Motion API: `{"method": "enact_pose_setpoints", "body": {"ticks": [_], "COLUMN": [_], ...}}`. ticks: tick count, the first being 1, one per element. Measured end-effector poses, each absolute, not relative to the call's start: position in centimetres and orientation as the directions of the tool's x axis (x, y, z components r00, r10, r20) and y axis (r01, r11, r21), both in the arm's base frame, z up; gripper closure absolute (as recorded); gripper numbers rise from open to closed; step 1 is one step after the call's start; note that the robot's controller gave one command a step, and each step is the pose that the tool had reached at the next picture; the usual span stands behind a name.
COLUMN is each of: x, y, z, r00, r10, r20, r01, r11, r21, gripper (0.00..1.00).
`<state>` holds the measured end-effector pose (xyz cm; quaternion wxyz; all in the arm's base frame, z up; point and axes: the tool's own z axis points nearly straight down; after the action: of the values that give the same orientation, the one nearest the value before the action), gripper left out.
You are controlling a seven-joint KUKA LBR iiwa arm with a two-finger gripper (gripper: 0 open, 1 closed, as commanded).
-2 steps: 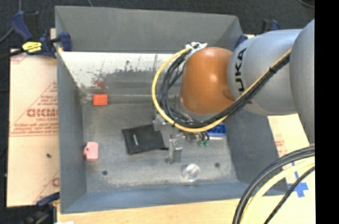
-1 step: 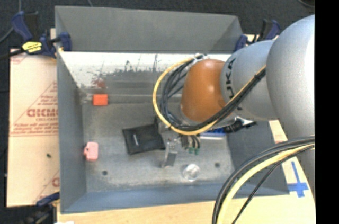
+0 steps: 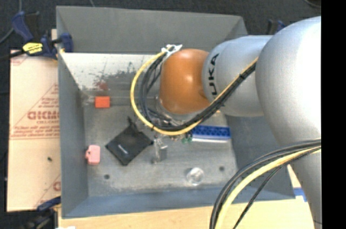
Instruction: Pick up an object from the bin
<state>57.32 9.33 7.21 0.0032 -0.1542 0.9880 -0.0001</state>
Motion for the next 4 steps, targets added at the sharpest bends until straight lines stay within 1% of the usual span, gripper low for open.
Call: {"method": "enact_pose_setpoints", "body": {"ticks": [1,2,3,4], "x": [57.5,58.3,59.3,59.3], "y": [10.8,16.0,19.1,19.1], "z": [7.1,7.1,7.1,7.1], "r00": [-1.0,-0.956,-1.0,-1.0], "r10": [-0.014,-0.294,-0.012,-0.012], "r20": [-0.005,-0.011,-0.013,-0.012], "r01": [-0.014,-0.294,-0.012,-0.012], "r11": [1.0,0.956,1.0,1.0], "r21": [0.002,-0.002,0.004,0.004], "gripper": [0.0,0.0,1.0,1.0]}}
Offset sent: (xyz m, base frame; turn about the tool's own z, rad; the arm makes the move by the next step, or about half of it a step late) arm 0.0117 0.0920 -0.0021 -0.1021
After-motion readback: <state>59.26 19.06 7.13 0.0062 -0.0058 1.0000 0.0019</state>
